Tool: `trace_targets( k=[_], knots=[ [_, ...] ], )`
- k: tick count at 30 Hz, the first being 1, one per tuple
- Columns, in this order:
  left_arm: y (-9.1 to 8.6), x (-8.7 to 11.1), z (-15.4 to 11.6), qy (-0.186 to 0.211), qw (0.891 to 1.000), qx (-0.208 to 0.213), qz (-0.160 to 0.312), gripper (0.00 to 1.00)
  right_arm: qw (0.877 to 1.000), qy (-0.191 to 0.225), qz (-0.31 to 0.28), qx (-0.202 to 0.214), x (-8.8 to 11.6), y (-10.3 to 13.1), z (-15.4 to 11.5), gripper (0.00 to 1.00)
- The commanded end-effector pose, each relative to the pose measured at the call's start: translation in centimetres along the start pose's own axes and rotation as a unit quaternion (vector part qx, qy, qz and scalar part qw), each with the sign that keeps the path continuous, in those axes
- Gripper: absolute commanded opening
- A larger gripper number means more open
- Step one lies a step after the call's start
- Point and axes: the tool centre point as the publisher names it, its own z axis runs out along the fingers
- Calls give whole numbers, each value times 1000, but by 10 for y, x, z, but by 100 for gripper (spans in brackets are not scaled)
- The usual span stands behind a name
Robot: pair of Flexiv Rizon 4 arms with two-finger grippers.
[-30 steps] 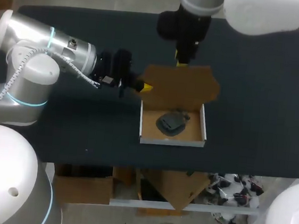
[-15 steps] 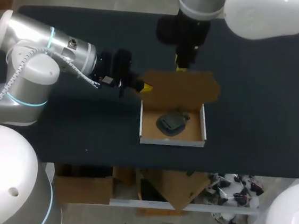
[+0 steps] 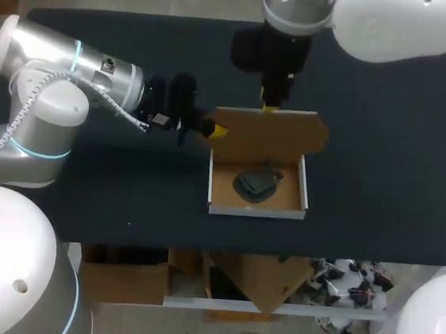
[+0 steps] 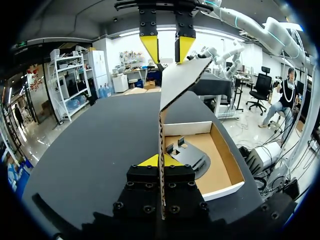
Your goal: Assemble the packaging by folding the flat box into shape, placing the metal phone stand inside, and closing the box properly
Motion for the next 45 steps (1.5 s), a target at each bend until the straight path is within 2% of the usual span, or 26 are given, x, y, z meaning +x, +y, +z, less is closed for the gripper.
trace_targets(
  k=[1,45],
  knots=[
    [2,1,2,-1,1000,1,0,0,1000,-1,0,2,3,1,1,32],
    [2,1,2,-1,1000,1,0,0,1000,26,7,7,-3,1,24,40]
  ],
)
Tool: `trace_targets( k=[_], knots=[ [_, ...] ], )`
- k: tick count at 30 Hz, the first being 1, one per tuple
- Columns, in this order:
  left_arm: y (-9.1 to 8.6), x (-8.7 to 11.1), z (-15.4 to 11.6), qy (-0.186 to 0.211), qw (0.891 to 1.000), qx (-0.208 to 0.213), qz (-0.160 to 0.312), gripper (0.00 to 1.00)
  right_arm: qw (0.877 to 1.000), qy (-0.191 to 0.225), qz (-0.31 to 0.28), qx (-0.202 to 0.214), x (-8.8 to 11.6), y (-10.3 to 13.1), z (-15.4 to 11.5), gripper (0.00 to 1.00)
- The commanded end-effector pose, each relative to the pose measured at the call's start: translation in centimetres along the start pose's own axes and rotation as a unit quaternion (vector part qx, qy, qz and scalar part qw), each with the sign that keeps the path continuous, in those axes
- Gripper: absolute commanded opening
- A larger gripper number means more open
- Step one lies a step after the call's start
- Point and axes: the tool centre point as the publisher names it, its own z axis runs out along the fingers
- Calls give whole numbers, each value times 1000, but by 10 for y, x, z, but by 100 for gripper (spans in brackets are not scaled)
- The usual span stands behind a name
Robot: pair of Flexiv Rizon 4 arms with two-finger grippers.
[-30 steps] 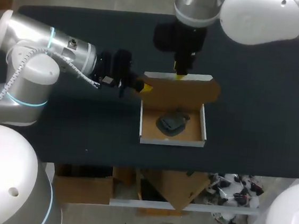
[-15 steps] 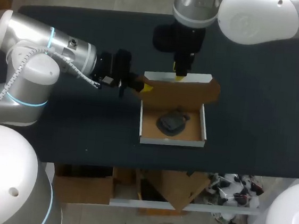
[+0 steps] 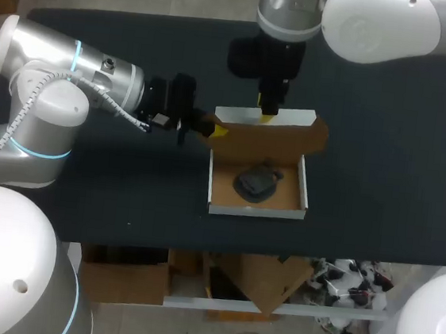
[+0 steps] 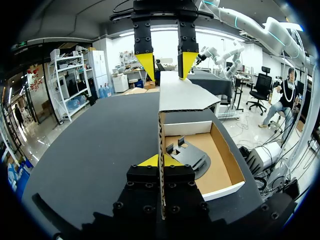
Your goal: Assemble the packaging by folding the flat box into shape, placing the metal phone stand inside, and closing the box properly
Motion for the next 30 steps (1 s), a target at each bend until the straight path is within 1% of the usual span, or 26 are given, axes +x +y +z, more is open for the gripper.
trace_targets(
  k=[1,30],
  knots=[
    [2,1,1,-1,1000,1,0,0,1000,5,0,2,-3,1,3,40],
    [2,1,1,-1,1000,1,0,0,999,34,-7,13,-9,2,17,41]
  ],
)
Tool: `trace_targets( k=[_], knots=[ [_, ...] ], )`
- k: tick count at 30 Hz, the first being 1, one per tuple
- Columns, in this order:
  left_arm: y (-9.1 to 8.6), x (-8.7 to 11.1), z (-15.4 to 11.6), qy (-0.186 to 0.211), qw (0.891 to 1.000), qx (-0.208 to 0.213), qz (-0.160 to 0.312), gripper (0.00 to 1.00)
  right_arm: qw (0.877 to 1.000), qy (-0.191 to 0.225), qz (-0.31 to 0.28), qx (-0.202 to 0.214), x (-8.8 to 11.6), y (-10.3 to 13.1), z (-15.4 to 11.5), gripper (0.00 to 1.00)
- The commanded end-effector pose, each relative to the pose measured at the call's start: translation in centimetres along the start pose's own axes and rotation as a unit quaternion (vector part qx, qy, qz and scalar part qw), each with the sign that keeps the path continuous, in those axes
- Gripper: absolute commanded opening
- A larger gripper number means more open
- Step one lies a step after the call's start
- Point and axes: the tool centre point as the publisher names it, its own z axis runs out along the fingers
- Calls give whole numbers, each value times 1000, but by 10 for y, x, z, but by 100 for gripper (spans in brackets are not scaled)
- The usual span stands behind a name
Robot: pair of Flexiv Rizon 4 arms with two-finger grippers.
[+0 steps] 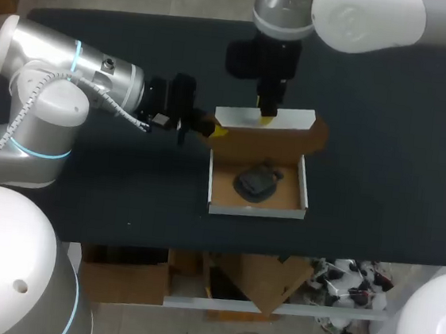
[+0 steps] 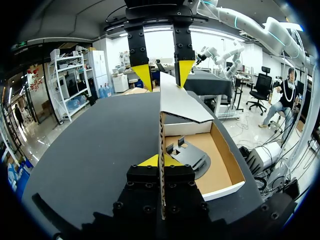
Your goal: Assemble the packaging by folding the flat box into shape, placing the metal phone stand inside, and closing the box properly
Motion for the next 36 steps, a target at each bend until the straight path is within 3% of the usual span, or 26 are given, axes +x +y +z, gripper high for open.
trace_targets(
  k=[1,14,22,36],
  knots=[
    [2,1,1,-1,1000,1,0,0,1000,8,0,4,-5,3,5,41],
    [2,1,1,-1,1000,1,0,0,1000,23,-5,9,-9,5,13,32],
    [2,1,1,-1,1000,1,0,0,1000,29,-4,10,-10,5,17,0],
    [2,1,1,-1,1000,1,0,0,1000,20,-4,4,-5,3,13,0]
  ],
)
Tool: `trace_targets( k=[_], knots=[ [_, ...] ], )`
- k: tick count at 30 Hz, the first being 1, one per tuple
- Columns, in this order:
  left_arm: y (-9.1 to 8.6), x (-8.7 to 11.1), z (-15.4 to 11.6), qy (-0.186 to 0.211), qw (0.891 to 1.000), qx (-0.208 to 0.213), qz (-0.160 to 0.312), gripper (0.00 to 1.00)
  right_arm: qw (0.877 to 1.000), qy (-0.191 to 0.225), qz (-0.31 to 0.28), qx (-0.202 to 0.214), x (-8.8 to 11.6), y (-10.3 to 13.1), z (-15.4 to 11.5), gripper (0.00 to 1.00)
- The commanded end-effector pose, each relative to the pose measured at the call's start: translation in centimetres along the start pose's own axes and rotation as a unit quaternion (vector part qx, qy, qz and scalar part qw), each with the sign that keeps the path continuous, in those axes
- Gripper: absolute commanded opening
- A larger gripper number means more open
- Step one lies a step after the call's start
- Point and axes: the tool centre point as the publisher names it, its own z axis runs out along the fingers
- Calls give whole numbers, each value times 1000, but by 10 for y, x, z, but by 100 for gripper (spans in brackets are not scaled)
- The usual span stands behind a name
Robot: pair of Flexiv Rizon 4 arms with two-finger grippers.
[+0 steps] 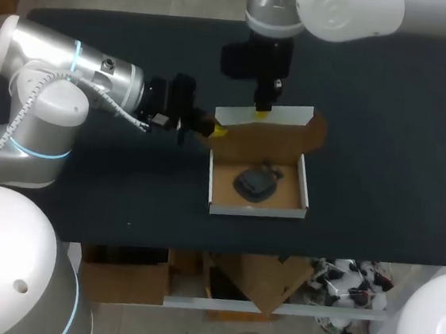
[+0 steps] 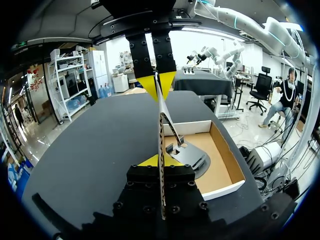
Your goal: Assemble the packaging by folding the flat box into shape, placing the metal phone stand inside, and closing the box properly
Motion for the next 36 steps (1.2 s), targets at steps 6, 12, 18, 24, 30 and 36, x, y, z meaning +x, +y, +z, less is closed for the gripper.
trace_targets(
  k=[6,12,18,24,30,36],
  knots=[
    [1,1,2,0,1000,1,0,0,1000,-10,0,-15,6,-4,-5,100],
    [1,1,2,0,1000,1,0,0,999,-20,2,-26,7,-8,-19,100],
    [1,1,2,0,1000,1,0,0,999,-35,6,-33,7,-10,-37,100],
    [1,1,2,0,1000,1,0,0,998,-41,23,-45,2,-12,-53,100],
    [1,1,2,0,1000,1,0,0,996,-45,57,-52,-1,-17,-64,100],
    [1,1,2,0,1000,1,0,0,994,-48,81,-61,-1,-25,-71,100]
  ],
)
